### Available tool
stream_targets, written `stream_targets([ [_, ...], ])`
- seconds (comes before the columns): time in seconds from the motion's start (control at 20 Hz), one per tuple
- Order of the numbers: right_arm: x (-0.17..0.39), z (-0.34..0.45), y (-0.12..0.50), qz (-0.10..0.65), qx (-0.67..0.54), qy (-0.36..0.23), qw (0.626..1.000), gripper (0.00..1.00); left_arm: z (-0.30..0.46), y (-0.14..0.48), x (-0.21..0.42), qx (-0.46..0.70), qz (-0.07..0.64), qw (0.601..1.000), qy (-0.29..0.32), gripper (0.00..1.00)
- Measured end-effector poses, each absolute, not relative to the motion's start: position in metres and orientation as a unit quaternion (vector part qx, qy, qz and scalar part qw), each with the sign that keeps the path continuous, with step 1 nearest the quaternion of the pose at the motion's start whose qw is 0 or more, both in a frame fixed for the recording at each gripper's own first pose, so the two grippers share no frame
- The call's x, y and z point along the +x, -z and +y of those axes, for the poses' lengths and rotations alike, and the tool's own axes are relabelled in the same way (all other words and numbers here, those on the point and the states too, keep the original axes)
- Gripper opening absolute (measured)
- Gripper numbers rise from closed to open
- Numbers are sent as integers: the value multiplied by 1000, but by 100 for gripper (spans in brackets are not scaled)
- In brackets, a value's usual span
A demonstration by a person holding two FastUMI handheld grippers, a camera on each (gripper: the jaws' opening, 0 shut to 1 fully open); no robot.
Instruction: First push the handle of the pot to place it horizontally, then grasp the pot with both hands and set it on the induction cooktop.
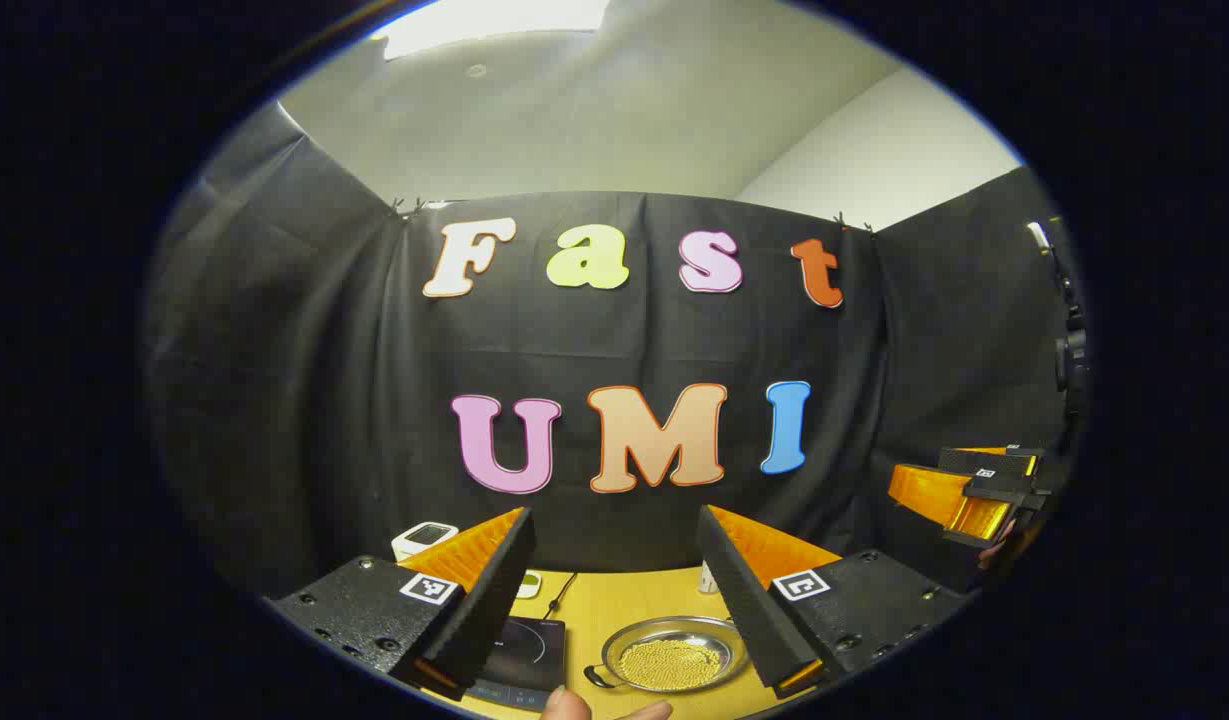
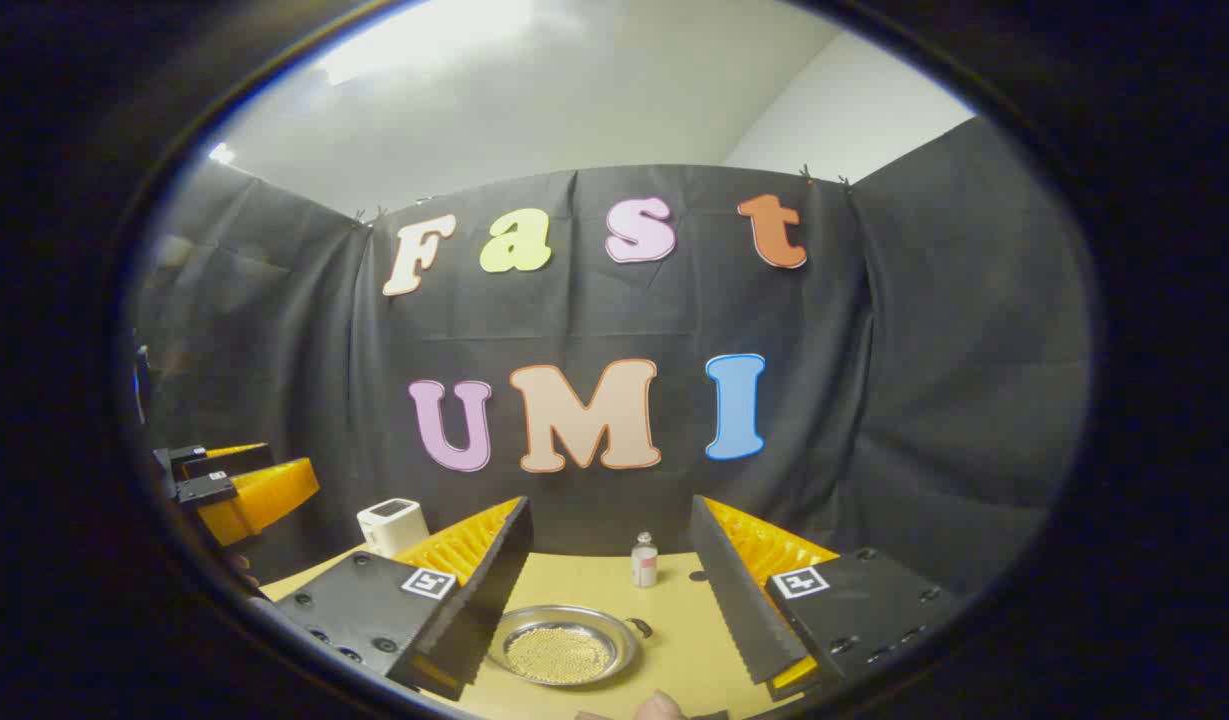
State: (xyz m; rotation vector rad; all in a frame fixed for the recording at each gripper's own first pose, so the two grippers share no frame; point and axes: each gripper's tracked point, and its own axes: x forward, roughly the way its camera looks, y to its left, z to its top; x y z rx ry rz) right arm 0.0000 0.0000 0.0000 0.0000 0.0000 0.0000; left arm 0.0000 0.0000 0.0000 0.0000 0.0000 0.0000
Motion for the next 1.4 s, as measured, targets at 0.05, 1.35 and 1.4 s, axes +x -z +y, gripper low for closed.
stream_targets([
  [0.05,-1,1,-1,-2,-1,0,1000,98,-4,1,0,0,0,1000,4,99],
  [1.35,-6,50,14,18,-27,-12,999,59,45,5,-30,6,9,1000,-8,99],
  [1.4,-6,52,17,21,-27,-5,999,46,49,6,-30,6,10,1000,-7,99],
])
